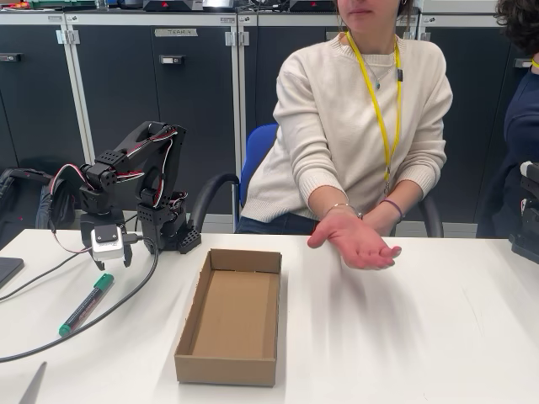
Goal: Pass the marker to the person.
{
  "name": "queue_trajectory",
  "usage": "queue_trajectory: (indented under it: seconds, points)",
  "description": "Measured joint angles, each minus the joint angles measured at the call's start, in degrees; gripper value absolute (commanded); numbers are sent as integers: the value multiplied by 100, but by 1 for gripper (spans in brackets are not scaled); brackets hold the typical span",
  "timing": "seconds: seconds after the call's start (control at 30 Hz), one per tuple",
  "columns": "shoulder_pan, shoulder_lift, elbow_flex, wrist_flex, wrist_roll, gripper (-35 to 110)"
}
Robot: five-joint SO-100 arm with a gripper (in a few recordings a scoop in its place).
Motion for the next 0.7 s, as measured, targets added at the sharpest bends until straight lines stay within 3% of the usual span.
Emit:
queue_trajectory:
  seconds: [0.7]
  points:
    - [571, -79, -62, -26, -211, 27]
